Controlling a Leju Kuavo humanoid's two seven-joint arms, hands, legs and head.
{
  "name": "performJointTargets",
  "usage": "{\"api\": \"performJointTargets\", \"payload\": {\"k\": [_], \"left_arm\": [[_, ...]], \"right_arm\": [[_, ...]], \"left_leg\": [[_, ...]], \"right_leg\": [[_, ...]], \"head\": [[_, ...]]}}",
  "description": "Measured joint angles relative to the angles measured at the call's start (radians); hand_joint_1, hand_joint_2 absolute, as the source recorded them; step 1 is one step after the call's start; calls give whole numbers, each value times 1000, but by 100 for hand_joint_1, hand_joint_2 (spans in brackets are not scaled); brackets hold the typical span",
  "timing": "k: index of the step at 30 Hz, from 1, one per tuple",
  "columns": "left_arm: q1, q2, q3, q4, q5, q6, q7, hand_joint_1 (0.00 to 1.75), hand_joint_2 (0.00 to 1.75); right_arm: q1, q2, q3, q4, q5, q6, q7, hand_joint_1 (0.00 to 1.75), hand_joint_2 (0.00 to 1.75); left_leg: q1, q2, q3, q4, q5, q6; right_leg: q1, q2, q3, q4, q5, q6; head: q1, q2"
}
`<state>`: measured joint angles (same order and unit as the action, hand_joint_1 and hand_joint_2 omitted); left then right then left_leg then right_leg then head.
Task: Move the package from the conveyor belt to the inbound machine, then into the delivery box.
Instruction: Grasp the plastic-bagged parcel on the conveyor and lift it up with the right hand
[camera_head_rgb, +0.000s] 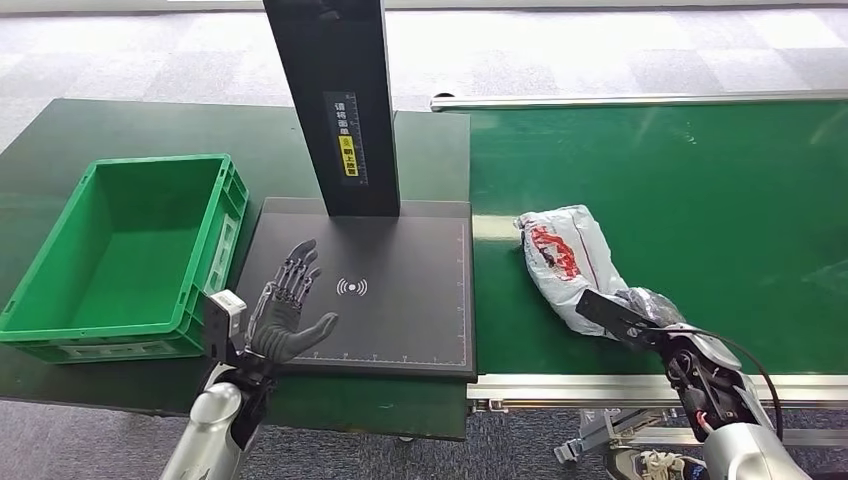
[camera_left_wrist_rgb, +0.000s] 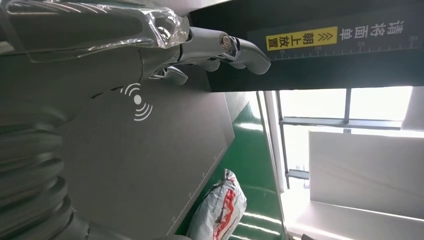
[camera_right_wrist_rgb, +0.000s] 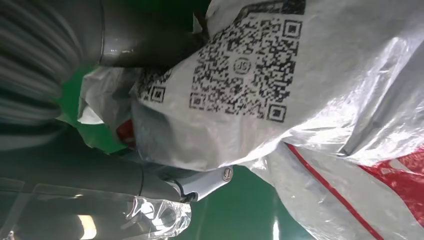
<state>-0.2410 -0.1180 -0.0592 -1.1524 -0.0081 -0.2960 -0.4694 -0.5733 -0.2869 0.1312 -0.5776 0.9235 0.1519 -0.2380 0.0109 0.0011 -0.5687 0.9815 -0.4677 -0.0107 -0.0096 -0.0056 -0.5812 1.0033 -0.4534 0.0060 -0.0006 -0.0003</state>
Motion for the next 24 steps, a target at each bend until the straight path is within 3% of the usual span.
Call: {"api": "performJointTargets", "payload": {"k": [10, 21, 24], "left_arm": [[4, 3, 2, -14, 1, 0, 0, 0, 175], [6, 5, 11, -16, -1, 0, 0, 0, 175], [8, 5, 13, -16, -3, 0, -2, 0, 175]], "right_arm": [[1, 9, 18, -10, -3, -9, -9, 175, 175], [17, 24, 44, -107, 0, -101, -32, 175, 175], [29, 41, 26, -144, -84, -177, -77, 175, 175]], "left_leg": [[-1, 0, -1, 0, 0, 0], [0, 0, -2, 0, 0, 0], [-1, 0, -2, 0, 0, 0]], "right_leg": [[-1, 0, -1, 0, 0, 0], [0, 0, -2, 0, 0, 0], [0, 0, -2, 0, 0, 0]], "head": [[0, 0], [0, 0], [0, 0]]}}
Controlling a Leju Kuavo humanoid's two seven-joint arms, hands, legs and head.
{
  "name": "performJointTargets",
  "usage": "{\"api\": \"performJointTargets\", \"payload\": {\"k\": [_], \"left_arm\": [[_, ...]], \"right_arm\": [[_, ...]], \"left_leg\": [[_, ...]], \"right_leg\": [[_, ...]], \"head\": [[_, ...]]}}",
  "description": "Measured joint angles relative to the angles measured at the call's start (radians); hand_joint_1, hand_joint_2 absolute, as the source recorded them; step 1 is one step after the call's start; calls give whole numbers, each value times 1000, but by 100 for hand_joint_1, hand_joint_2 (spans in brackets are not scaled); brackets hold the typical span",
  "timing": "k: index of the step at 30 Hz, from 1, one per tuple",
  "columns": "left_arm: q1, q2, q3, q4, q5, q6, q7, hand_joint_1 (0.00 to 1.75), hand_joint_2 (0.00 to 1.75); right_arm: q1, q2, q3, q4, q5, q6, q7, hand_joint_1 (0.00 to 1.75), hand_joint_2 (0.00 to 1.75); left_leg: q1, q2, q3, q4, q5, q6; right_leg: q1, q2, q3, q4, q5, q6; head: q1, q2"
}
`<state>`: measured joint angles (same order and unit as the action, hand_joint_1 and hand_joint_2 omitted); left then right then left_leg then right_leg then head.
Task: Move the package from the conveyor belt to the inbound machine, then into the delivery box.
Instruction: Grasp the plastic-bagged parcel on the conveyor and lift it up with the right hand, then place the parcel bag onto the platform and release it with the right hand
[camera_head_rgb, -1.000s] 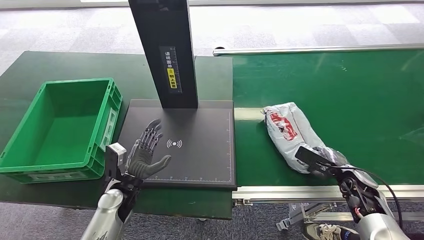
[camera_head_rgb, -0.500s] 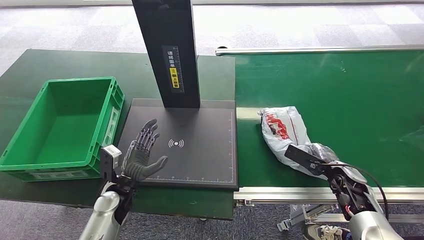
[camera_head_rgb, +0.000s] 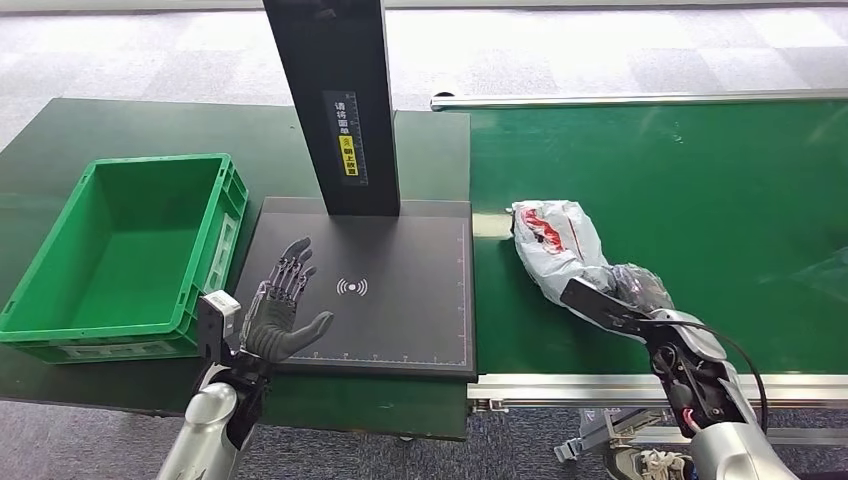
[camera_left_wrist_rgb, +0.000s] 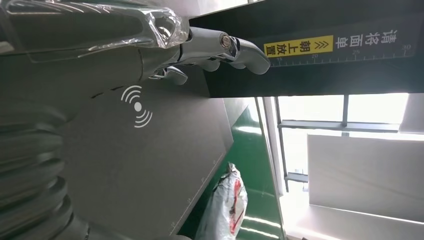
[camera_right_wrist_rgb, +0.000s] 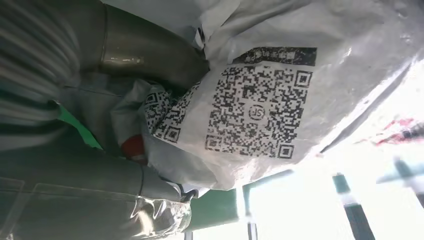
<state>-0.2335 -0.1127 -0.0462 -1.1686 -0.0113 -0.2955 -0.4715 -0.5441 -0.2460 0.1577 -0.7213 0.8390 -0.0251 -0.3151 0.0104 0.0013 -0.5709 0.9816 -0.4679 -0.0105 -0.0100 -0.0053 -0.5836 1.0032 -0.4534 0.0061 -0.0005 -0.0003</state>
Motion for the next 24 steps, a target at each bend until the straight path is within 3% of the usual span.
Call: {"api": "performJointTargets", "payload": {"k": [2, 5, 8, 10, 13, 15, 20, 24], "left_arm": [[4, -1, 3, -2, -1, 0, -1, 0, 175], [8, -6, 4, -6, -1, -3, -1, 0, 175], [8, -8, 4, -6, -2, -5, -2, 0, 175], [6, -10, 4, -6, -2, -5, -5, 0, 175], [-6, -12, 4, -2, 1, 5, -6, 0, 175], [-22, -12, 4, 4, 6, 11, -6, 0, 175], [-46, -14, 4, 20, 16, 23, -9, 0, 175], [-67, -13, 3, 42, 28, 51, -34, 0, 175]], "right_arm": [[15, 29, -48, -55, -101, -90, -23, 175, 175], [34, 69, -119, -153, -188, -149, -43, 175, 175], [65, 103, -167, -245, -245, -202, -130, 175, 175], [94, 125, -187, -307, -245, -297, -212, 175, 175], [150, 159, -194, -424, -157, -514, -295, 175, 175], [187, 178, -189, -501, -103, -596, -300, 175, 175], [235, 200, -158, -605, 23, -652, -301, 175, 175], [246, 203, -69, -640, 227, -611, -239, 175, 175]], "left_leg": [[0, 0, 0, 0, 0, 0], [0, 0, 0, 0, 0, 0], [0, 0, 0, 0, 0, 0], [0, 0, 0, 0, 0, 0], [0, 0, -1, 0, 0, 0], [0, 1, -1, 0, 0, 0], [0, 1, -1, 0, 0, 0], [0, 2, 0, 0, 0, 0]], "right_leg": [[0, 0, -1, 0, 0, 0], [0, 0, -1, 0, 0, 0], [0, 0, -1, 0, 0, 0], [0, 0, -2, 0, 0, 0], [0, 0, -2, 0, 0, 0], [0, 0, -2, 0, 0, 0], [0, 1, -2, 0, 0, 0], [0, 1, -2, 0, 0, 0]], "head": [[0, 0], [0, 0], [0, 0], [0, 0], [0, 0], [0, 0], [0, 0], [0, 0]]}}
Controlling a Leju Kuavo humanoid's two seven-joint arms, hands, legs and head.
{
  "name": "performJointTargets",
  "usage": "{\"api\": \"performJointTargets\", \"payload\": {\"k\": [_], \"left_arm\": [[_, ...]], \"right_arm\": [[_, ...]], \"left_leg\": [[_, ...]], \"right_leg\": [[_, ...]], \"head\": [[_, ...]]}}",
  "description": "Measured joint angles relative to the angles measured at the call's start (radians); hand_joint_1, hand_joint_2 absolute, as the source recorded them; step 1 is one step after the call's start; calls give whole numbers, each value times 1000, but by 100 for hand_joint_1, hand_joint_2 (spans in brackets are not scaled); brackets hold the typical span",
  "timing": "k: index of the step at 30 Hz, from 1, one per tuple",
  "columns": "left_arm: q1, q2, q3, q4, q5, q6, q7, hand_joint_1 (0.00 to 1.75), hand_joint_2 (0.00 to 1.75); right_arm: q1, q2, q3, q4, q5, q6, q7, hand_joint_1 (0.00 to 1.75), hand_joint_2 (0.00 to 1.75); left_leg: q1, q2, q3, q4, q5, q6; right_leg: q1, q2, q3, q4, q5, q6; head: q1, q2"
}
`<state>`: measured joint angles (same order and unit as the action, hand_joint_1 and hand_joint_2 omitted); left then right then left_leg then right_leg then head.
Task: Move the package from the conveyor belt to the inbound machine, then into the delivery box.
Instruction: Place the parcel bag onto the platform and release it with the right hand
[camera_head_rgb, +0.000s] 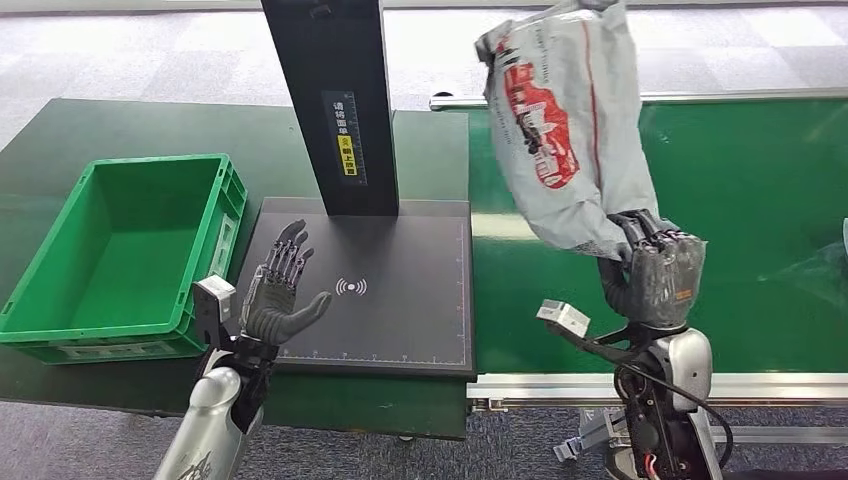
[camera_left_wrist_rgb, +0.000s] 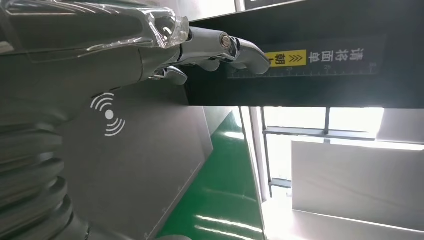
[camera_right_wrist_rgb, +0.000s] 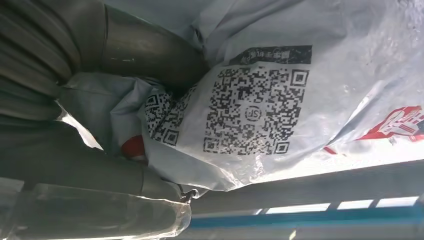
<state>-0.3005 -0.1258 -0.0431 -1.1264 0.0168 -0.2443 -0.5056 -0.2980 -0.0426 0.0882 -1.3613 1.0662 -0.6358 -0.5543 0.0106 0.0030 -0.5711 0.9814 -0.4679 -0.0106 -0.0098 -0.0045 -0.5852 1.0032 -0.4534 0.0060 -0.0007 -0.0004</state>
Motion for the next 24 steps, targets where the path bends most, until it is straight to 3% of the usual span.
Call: {"api": "performJointTargets", "payload": {"k": [4, 8, 17, 24], "left_arm": [[-18, 0, 2, 17, -5, 138, -39, 0, 175], [-28, 1, 8, 26, 25, 219, -60, 0, 175], [-30, 1, 17, 32, 51, 291, -66, 0, 175], [-49, 1, 16, 64, 104, 342, -83, 0, 175]], "right_arm": [[-17, -24, 134, 31, 151, 137, 60, 175, 175], [-82, -54, 284, 147, 187, 261, 73, 175, 175], [-184, -89, 452, 303, 168, 320, 78, 175, 175], [-298, -101, 620, 426, 130, 387, 21, 175, 175]], "left_leg": [[0, 0, 0, 0, 0, 0], [0, 0, 0, 0, 0, 0], [0, 0, -1, 0, 0, 0], [0, 0, -1, 0, 0, 0]], "right_leg": [[0, 0, 0, 0, 0, 0], [0, 0, 0, 0, 0, 0], [0, 0, -1, 0, 0, 0], [0, 0, -1, 0, 0, 0]], "head": [[0, 0], [0, 0], [0, 0], [0, 0]]}}
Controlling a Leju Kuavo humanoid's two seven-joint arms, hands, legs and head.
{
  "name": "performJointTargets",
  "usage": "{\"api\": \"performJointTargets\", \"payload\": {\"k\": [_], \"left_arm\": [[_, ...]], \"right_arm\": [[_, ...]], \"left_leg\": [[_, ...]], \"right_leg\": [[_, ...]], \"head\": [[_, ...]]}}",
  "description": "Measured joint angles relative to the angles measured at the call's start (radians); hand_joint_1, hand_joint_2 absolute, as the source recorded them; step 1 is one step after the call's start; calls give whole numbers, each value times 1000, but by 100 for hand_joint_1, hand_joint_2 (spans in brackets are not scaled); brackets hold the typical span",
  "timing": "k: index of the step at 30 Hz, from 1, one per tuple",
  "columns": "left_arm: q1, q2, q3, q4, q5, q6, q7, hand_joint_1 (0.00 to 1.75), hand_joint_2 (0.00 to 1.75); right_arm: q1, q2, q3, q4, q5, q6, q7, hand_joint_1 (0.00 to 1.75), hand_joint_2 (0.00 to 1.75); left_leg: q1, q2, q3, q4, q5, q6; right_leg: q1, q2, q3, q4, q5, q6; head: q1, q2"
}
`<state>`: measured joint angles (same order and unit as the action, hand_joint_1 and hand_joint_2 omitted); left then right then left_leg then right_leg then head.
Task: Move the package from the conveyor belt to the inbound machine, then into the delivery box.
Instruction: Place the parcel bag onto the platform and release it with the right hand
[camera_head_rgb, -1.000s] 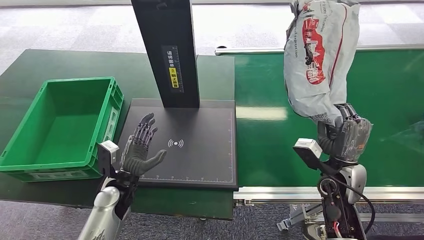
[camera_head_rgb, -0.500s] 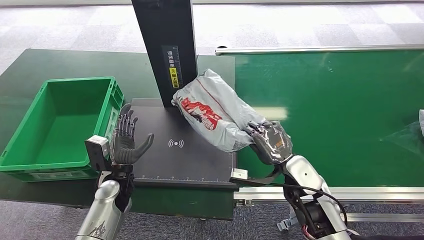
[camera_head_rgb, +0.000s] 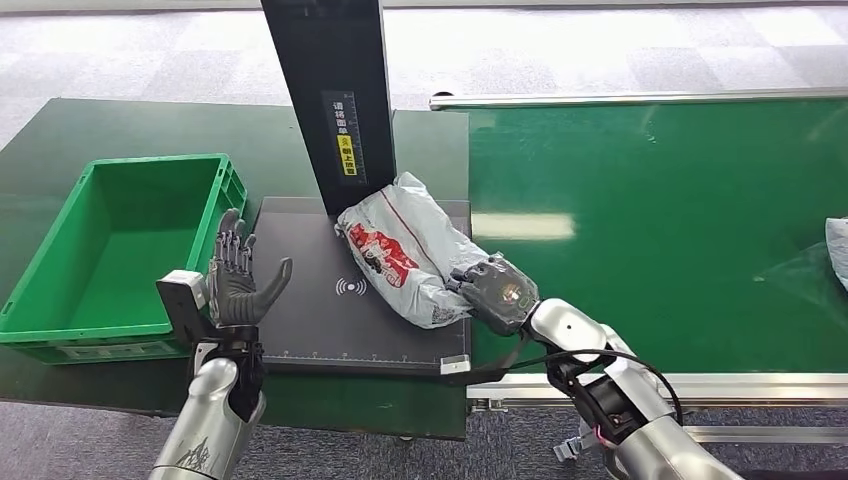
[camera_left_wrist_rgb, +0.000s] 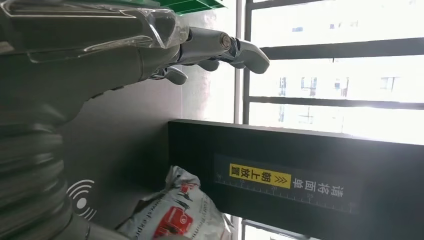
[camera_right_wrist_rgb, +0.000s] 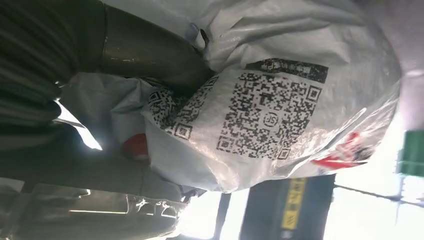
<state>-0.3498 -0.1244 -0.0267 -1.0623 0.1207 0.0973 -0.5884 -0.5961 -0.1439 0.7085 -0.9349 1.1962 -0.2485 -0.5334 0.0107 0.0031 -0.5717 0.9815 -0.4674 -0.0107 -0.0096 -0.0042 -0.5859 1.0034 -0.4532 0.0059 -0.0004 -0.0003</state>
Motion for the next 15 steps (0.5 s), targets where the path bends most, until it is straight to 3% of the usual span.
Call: {"api": "performJointTargets", "payload": {"k": [7, 15], "left_arm": [[-31, 0, -32, 40, 29, 10, -16, 0, 175], [-44, 1, -56, 62, 44, 16, -17, 0, 175]], "right_arm": [[-129, 22, 177, 87, -87, 21, -55, 175, 175], [-166, 50, 256, 122, -132, -16, -37, 175, 175]], "left_leg": [[0, -1, 0, 0, 0, 0], [0, 0, 0, 0, 0, 0]], "right_leg": [[0, 0, 0, 0, 0, 0], [0, 0, 0, 0, 0, 0]], "head": [[0, 0], [0, 0]]}}
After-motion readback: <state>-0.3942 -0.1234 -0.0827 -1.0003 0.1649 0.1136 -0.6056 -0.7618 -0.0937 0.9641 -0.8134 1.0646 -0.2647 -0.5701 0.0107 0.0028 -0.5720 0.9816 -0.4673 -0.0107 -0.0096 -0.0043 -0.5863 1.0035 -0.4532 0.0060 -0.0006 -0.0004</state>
